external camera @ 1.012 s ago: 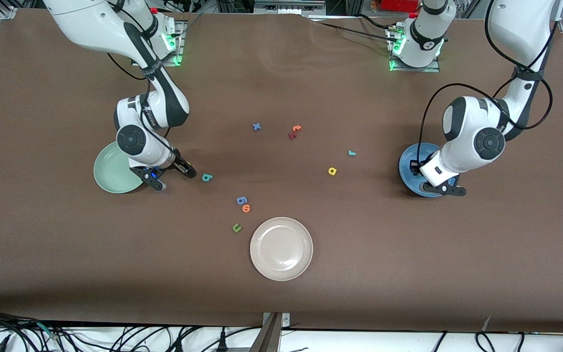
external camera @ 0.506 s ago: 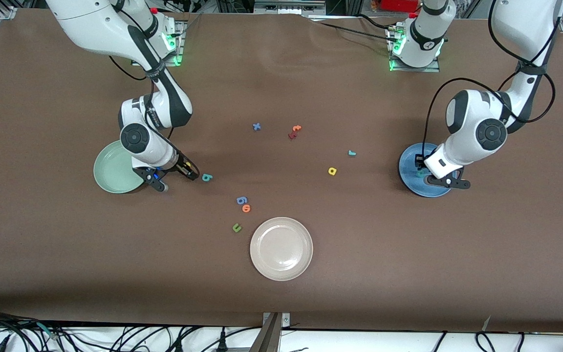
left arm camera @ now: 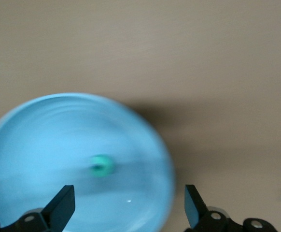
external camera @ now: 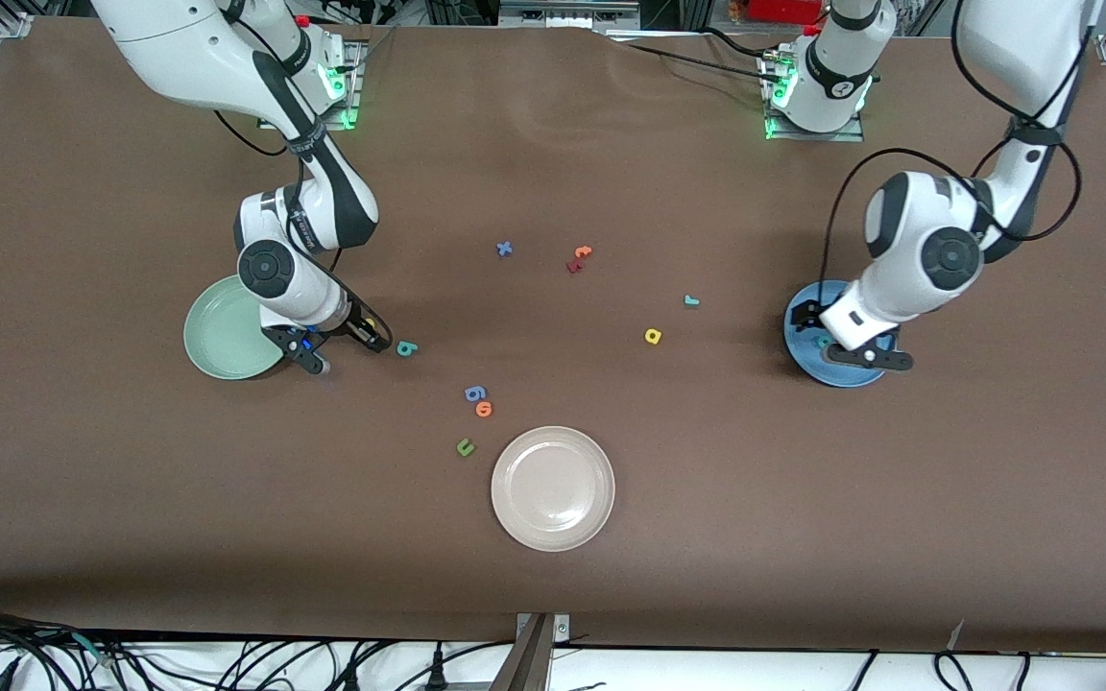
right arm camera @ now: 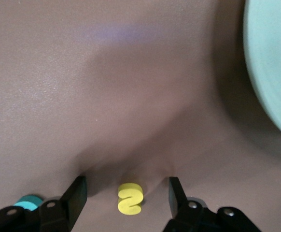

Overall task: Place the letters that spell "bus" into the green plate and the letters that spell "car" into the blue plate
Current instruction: 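Grasp the yellow 2 with the right gripper while the left gripper grasps yellow b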

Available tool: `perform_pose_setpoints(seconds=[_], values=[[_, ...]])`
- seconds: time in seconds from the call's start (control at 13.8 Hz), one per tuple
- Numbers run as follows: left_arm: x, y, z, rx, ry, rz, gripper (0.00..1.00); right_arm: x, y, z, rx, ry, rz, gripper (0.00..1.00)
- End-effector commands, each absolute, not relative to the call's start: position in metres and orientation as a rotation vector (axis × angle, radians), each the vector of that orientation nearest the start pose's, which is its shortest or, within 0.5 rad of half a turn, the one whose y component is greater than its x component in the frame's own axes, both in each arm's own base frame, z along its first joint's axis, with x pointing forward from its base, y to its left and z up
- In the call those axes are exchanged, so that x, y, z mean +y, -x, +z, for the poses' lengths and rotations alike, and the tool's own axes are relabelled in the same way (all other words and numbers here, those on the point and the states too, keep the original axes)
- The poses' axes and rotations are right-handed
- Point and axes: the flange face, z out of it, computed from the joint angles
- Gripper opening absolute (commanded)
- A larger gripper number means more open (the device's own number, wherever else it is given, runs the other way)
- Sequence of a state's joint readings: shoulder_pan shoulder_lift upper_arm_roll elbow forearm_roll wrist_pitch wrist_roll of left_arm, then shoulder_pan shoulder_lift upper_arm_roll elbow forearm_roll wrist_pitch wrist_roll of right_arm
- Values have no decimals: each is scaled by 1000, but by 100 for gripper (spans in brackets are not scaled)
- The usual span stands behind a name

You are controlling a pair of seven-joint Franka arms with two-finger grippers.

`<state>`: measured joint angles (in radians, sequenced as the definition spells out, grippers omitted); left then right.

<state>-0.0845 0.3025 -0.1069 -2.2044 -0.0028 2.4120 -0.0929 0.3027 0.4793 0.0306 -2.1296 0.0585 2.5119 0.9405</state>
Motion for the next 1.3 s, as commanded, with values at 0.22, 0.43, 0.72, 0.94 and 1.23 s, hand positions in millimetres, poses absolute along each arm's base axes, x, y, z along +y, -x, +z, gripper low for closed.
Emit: perform_pose_setpoints(seconds=[0.22, 0.43, 0.72, 0.94, 1.23], values=[[-223, -549, 239, 220, 3169, 84, 100, 188, -526, 169, 1069, 2960, 173, 76], [-275, -556, 227, 221, 3183, 71, 100, 189, -526, 169, 1076, 2958, 174, 76], [-318, -568, 207, 274, 3176, 124, 100, 189, -525, 169, 1061, 2964, 175, 39], [-323, -566, 196, 272, 3169, 144, 100, 189, -525, 168, 1054, 2969, 181, 12], [-338, -554, 189, 292, 3159, 162, 98, 190, -528, 173, 1044, 2971, 182, 2]])
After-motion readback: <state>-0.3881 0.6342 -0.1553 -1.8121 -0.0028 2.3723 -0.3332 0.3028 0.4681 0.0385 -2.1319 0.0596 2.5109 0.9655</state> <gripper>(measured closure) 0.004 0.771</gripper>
